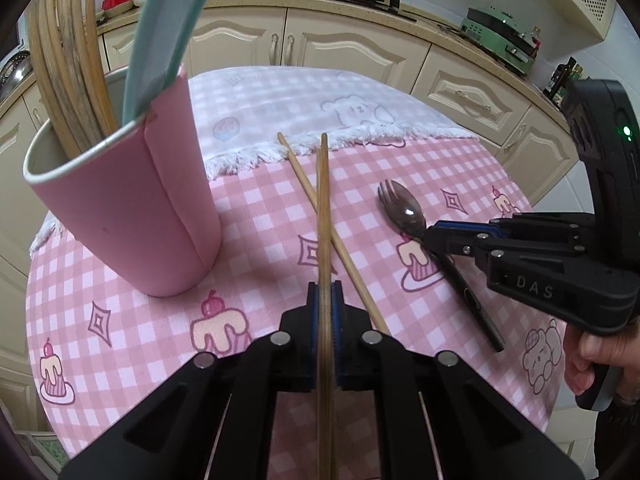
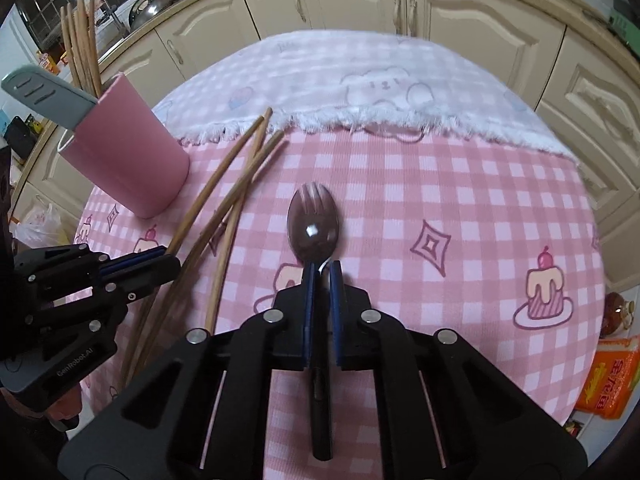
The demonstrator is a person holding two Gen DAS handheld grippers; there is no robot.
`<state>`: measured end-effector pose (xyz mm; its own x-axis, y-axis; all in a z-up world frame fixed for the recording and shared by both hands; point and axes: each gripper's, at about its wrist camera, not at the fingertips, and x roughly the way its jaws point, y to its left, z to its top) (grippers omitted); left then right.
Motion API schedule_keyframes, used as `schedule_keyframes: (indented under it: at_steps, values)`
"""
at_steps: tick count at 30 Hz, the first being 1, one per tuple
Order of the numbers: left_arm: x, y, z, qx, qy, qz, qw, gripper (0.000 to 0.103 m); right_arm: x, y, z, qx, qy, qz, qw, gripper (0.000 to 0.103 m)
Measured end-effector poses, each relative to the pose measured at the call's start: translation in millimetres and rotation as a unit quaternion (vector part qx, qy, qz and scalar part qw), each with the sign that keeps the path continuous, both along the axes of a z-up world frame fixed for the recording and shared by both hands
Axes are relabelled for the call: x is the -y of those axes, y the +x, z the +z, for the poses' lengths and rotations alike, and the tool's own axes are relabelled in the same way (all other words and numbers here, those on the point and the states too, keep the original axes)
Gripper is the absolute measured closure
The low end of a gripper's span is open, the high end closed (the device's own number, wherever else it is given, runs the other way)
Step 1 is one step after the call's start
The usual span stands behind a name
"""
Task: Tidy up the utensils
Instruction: 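Grasp a chopstick with the left tool while the right tool grasps the spoon-fork, then lift the chopstick and spoon-fork with both tools and drop them into the pink cup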
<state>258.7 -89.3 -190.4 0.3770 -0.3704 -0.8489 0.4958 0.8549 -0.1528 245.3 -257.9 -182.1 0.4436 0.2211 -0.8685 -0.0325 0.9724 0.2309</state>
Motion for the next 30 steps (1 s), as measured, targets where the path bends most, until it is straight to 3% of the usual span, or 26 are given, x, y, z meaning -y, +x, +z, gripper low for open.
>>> schedule_keyframes:
  at_steps: [1, 3, 4, 5, 9, 11, 14, 19, 26, 30]
  values:
    - [0.0, 0.2, -0.5, 0.0, 0.002, 0.001, 1.0, 0.097, 0.0, 0.4, -0.2, -0.003, -0.003, -0.001, 1.0, 0.092]
    - [-0.7, 1.6, -2.5, 0.0, 0.008, 0.003, 1.0, 0.097, -2.0, 1.8, 0.7, -0.007, -0.014, 0.0, 1.0, 0.076]
    - [-0.6, 2.8, -3.8, 0.0, 0.013, 0.005, 0.9999, 0.097, -2.9, 2.3, 0.9, -0.006, -0.014, 0.0, 1.0, 0.053]
    - [0.3, 3.8, -5.0, 0.002, 0.018, 0.004, 0.9998, 0.096, -4.9, 2.5, 3.2, 0.0, -0.022, 0.001, 1.0, 0.039]
    - [1.8, 10.7, -7.1, 0.005, 0.027, 0.007, 0.9996, 0.096, -16.0, 14.8, 0.7, 0.003, -0.046, 0.016, 0.999, 0.039]
    - [3.3, 15.6, -11.0, 0.001, 0.03, 0.009, 0.9995, 0.096, -20.8, 22.7, -7.5, -0.005, -0.07, 0.018, 0.997, 0.056]
    - [6.1, 18.6, -15.8, 0.0, 0.033, 0.006, 0.9994, 0.096, -27.5, 27.4, -6.7, 0.008, -0.096, 0.025, 0.995, 0.071]
    - [5.2, 22.2, -15.9, -0.005, 0.025, 0.001, 0.9997, 0.097, -23.5, 22.2, -5.1, 0.014, -0.07, 0.033, 0.997, 0.072]
    - [13.8, 23.9, -15.9, 0.005, 0.042, -0.002, 0.9991, 0.097, -14.5, 13.4, -3.3, 0.019, -0.051, 0.027, 0.998, 0.072]
    - [10.9, 17.3, -13.3, 0.014, 0.029, 0.009, 0.9995, 0.097, -7.4, 6.4, 6.5, 0.041, -0.018, 0.018, 0.999, 0.072]
